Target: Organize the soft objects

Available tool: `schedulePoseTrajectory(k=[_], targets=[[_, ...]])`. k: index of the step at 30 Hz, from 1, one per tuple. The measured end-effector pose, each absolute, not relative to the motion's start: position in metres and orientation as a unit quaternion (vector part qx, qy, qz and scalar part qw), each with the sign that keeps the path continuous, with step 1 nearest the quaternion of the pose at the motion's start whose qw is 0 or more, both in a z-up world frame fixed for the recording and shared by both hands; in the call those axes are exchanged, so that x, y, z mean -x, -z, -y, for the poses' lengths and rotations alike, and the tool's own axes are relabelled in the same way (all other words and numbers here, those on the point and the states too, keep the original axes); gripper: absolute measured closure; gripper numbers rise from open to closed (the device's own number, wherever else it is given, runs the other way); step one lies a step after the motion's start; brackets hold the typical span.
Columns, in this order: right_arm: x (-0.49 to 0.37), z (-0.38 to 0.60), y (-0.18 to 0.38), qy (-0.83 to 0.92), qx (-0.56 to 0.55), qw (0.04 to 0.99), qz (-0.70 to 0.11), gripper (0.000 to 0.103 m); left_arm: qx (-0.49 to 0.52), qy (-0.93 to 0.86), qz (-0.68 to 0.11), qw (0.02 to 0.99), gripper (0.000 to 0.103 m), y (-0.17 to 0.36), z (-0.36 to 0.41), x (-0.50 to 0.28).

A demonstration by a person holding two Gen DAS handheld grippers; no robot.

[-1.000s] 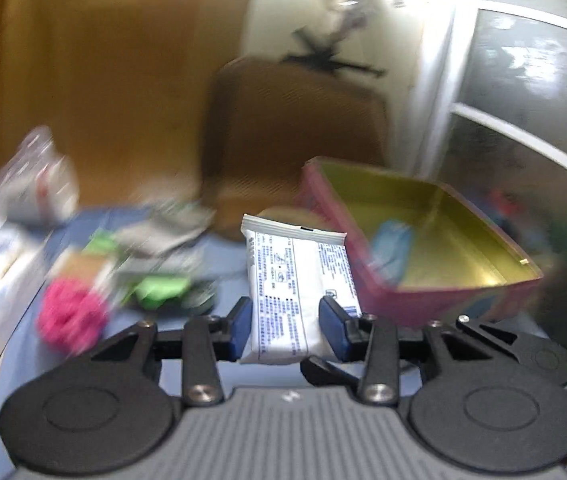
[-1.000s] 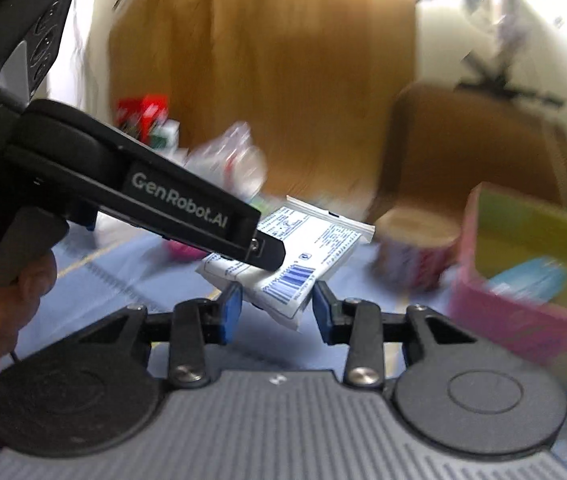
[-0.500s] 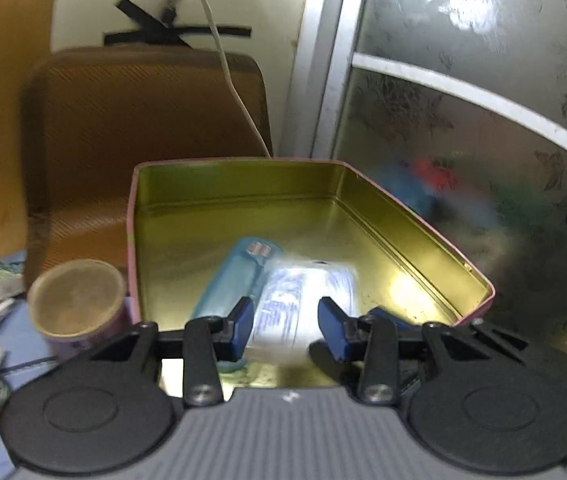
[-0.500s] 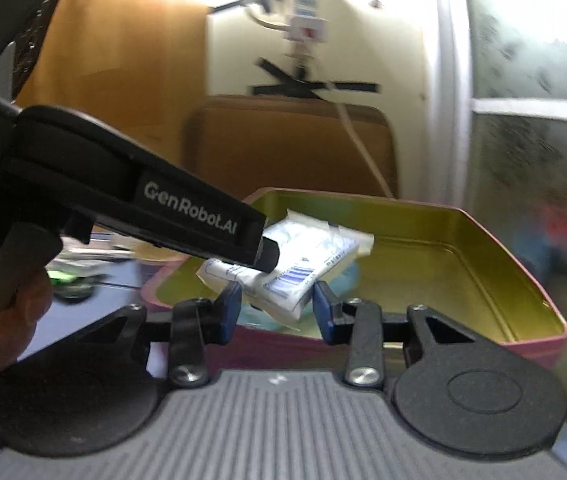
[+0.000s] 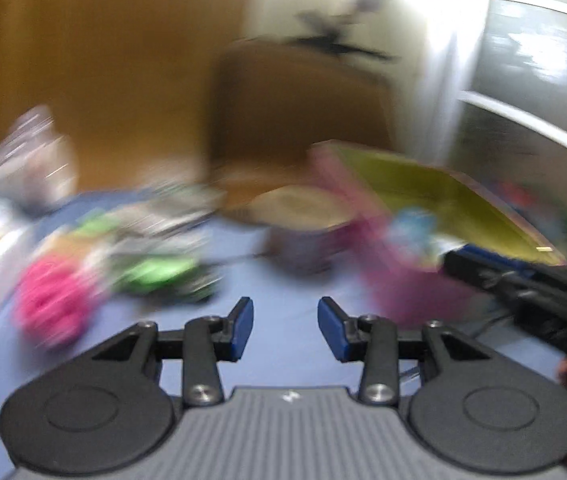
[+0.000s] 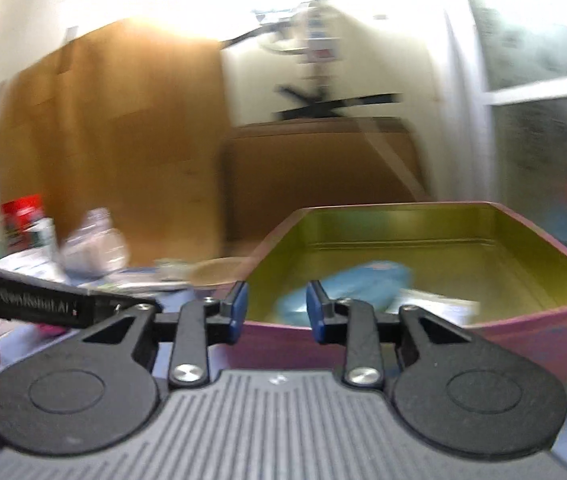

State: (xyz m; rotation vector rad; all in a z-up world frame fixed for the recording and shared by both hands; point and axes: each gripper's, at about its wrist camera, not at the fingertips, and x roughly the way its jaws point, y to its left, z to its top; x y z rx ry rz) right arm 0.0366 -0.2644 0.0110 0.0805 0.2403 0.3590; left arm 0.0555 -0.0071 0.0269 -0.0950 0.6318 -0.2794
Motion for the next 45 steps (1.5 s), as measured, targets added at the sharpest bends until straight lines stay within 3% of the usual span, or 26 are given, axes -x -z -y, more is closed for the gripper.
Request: schedulePoseTrajectory(k=[6, 19, 45], targets=[[-0.064, 0.189, 0.000, -0.277, 0.000, 0.944, -0.180, 0.071, 0.047, 0.034, -0.322, 0.945, 0.068, 0.004, -0.053, -0.049], [-0.134, 0.139, 0.023, -0.254, -0.056, 0.929, -0.264, 0.068, 0.014, -0.031, -0.313, 0.949, 0.057, 0.010, -0.049, -0.051], [-0.140, 0.144, 0.029, -0.256, -0.067, 0.922, -0.284, 0.058, 0.022, -0.015, -0.313, 0.949, 0.049, 0.009, -0.050, -0.050]])
